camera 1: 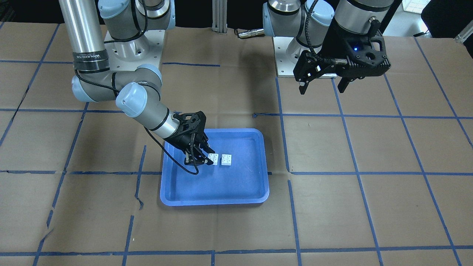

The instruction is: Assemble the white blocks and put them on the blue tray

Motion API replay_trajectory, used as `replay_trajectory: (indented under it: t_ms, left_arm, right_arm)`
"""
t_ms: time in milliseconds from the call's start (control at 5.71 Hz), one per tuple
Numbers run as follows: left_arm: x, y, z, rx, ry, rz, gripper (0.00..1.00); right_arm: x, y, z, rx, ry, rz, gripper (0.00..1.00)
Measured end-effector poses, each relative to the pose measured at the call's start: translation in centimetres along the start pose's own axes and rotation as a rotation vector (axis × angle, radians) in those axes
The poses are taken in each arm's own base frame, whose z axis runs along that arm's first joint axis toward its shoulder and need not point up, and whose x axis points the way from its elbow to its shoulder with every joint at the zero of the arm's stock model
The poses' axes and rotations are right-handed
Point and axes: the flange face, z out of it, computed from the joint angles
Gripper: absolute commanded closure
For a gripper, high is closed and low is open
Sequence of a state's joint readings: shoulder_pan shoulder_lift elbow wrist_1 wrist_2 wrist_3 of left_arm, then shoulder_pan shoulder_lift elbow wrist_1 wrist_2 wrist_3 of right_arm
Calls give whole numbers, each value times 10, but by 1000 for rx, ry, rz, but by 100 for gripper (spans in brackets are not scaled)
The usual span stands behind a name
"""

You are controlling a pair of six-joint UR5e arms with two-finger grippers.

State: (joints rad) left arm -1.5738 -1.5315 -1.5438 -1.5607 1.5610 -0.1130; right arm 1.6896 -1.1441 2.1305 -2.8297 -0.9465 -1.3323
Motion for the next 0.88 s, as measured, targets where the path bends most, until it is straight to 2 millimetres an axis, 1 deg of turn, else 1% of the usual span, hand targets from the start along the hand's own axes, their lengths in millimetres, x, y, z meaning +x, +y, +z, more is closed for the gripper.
replay_trajectory:
  t_ms: [351, 701, 876]
  left_arm:
    - [-2, -1, -11, 15, 12, -9, 1]
    - [-8, -7, -13, 20, 27, -25, 1]
    - [-8, -8, -12, 15, 27, -25, 1]
  right_arm:
    - [-2, 2, 3, 2, -2, -23, 70]
    - [-3, 11, 16, 3, -9, -12, 70]
    - [-3, 12, 18, 10, -10, -10, 70]
